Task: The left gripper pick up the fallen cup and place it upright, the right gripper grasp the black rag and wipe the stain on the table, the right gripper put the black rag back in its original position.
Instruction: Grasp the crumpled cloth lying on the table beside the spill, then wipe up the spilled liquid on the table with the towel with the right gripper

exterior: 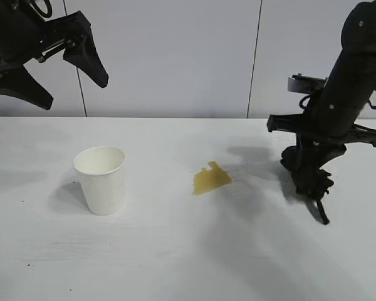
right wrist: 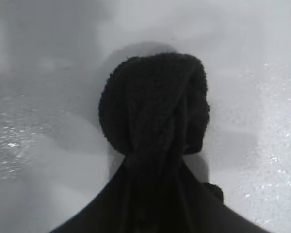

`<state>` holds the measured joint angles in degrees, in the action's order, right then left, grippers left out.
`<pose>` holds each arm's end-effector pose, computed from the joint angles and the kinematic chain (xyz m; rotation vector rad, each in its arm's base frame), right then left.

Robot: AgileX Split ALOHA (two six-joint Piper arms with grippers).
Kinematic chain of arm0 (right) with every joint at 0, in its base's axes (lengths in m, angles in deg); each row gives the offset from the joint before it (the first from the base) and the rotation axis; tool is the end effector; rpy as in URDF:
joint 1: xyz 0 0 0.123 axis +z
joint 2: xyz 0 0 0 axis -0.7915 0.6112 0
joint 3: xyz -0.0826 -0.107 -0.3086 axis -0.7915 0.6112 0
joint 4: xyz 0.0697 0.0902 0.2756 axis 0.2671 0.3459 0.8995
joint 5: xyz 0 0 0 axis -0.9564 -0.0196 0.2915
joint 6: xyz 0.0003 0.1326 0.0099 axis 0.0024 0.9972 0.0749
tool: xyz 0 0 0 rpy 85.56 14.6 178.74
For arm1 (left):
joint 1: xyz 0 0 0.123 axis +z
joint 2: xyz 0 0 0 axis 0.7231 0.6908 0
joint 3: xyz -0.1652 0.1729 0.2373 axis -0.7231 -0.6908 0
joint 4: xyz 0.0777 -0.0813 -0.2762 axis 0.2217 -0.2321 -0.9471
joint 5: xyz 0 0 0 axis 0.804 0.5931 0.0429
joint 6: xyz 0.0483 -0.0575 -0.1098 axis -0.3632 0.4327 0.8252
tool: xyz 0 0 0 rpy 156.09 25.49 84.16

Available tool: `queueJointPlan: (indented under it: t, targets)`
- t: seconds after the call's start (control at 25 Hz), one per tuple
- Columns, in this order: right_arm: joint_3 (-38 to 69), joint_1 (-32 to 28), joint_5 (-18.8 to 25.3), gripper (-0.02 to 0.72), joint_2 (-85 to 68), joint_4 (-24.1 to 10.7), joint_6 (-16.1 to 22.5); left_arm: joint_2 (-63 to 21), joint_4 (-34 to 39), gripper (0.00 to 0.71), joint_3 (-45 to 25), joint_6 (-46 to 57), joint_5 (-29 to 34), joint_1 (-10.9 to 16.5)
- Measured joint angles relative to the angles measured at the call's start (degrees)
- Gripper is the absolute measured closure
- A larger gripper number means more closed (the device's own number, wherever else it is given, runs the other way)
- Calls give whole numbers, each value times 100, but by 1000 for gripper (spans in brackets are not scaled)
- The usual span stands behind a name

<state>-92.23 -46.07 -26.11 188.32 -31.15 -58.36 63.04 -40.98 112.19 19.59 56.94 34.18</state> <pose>0.4787 0.0682 0.1413 0.0221 2.8193 0.2253 0.4305 -0.1417 0.2426 0.1891 2.5988 -0.6189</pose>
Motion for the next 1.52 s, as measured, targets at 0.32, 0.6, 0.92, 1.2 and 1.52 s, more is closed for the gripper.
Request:
queueJointPlan:
  t: [0.32,0.6,0.92,1.2,1.52]
  targets:
    - [-4,560,-64,585,-498,544,-316,2,0,16,0,0,38,0]
    - [-318,1548,-563,585,-51,574,-283,2,61,16,0,0,70,0]
    - [-977,1808,-601,585,1030,241,-56,2,77,16,0,0,77,0]
    - [-1031,1793,-607,585,1134,-1172,1016,2,77,16,0,0,80,0]
    - [-1037,1007,-467,585,1129,-1870,1496,2,88,16,0,0,80,0]
